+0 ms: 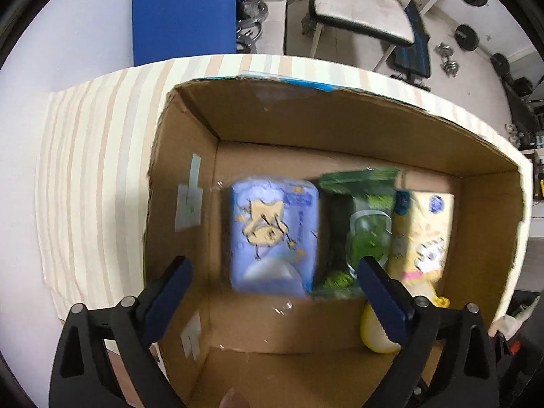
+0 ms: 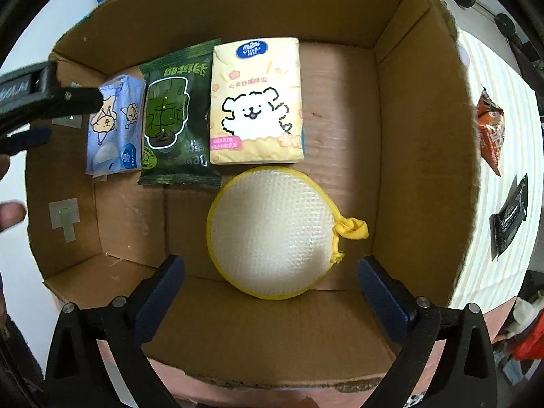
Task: Organize soft objects
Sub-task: 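Lift both items into the box and open both tools to release, then withdraw both tools from the box toward the remaining snacks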
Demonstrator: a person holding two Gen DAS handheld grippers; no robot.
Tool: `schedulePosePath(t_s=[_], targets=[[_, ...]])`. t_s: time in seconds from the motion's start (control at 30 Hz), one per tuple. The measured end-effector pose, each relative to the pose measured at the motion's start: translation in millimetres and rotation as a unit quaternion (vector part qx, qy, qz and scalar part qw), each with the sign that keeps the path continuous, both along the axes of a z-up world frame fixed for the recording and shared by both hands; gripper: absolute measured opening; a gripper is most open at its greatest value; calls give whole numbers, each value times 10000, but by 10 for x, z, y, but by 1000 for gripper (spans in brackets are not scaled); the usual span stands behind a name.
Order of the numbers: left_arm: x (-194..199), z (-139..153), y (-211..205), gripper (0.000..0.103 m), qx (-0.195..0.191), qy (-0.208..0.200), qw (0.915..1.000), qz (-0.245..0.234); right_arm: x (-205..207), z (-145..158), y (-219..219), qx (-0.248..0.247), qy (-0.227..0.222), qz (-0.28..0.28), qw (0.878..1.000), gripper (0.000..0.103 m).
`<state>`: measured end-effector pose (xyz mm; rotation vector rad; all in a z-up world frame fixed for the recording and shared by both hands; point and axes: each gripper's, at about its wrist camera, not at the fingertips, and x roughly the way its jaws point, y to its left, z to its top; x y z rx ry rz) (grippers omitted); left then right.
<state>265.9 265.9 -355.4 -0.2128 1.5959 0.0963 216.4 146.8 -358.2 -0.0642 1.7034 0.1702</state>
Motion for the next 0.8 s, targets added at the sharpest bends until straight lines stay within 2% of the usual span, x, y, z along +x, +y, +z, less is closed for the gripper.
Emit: schedulePosePath(t_s=[0.2,0.63,0.8], targets=[[-451,358,-71,99,145,-404,9991,-8,-135,260,-118,108,-220,-1,9997,103],[-1291,1052,-259,99,452,-1207,9917,8,-615,1150,-312,242,-1233,60,9921,103],[-1550,1288,-392,99,505,-1389,9890,-113,-858,1362,-372,274,-1497,53,9883,103]])
